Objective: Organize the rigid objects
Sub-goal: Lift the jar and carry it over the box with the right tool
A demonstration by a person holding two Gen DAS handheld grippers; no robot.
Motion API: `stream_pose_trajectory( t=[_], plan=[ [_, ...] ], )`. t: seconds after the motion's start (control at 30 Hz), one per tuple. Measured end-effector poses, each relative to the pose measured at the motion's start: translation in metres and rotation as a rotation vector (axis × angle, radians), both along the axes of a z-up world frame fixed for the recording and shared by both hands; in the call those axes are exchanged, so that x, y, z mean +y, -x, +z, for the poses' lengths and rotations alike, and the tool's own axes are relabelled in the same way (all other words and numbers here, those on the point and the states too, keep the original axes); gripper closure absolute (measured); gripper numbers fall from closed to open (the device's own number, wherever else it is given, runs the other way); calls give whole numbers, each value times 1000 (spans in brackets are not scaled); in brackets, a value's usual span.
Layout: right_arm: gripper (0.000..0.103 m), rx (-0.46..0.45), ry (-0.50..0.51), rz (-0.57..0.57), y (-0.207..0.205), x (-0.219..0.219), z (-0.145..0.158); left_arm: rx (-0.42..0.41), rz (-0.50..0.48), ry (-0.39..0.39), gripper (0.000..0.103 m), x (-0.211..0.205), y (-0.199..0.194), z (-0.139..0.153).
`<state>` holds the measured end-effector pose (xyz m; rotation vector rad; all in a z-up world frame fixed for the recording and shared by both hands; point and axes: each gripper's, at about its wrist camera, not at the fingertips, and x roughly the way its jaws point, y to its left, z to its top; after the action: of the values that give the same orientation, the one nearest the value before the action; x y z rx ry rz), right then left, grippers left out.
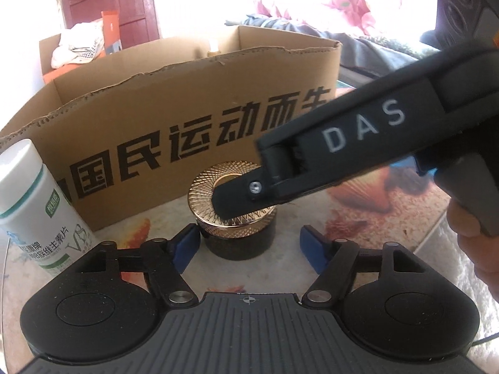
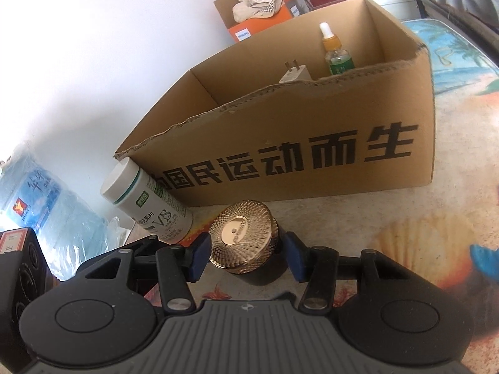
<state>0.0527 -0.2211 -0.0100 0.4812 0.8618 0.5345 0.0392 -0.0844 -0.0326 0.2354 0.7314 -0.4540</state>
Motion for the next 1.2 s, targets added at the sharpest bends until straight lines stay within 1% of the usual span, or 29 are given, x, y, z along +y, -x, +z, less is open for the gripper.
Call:
stream_pose_trajectory(
  t=[0.2, 0.33, 0.37, 0.4, 0.53, 0.67, 0.77, 0.87, 0.93, 1.07, 1.13, 1.2],
  plan=[
    [57, 11, -83, -18, -3, -13, -8, 18, 22, 14, 33, -3, -13, 2],
    [59, 6, -92, -22, 0, -14, -8, 32, 67, 16, 41, -6, -20, 4],
    [59, 6, -90, -22, 0, -14, -8, 33, 78, 16, 45, -6, -20, 4],
    [59, 7, -89, -21, 1, -14, -8, 32, 90, 14, 48, -6, -20, 5],
    [59, -8, -86, -11, 7, -12, -1, 56, 115, 46, 48, -2, -24, 12],
    [60, -64, -84, 4, 14, -9, 20, 68, 130, 78, 48, -1, -17, 26],
    [60, -148, -44, 21, 20, -5, 43, 35, 129, 103, 48, 0, -9, 45],
    [60, -183, -32, 20, 17, -5, 55, 39, 146, 137, 48, 1, -10, 61],
    [60, -199, -33, 25, 14, -6, 62, 26, 150, 149, 48, 4, -8, 69],
    [60, -253, -23, 44, 6, -8, 85, 11, 151, 168, 48, 4, -17, 92],
    [60, -291, -7, 48, -3, -9, 100, -3, 148, 181, 48, -1, -29, 103],
    [60, -313, 2, 53, -18, -11, 111, 5, 150, 202, 48, -1, -44, 111]
  ],
)
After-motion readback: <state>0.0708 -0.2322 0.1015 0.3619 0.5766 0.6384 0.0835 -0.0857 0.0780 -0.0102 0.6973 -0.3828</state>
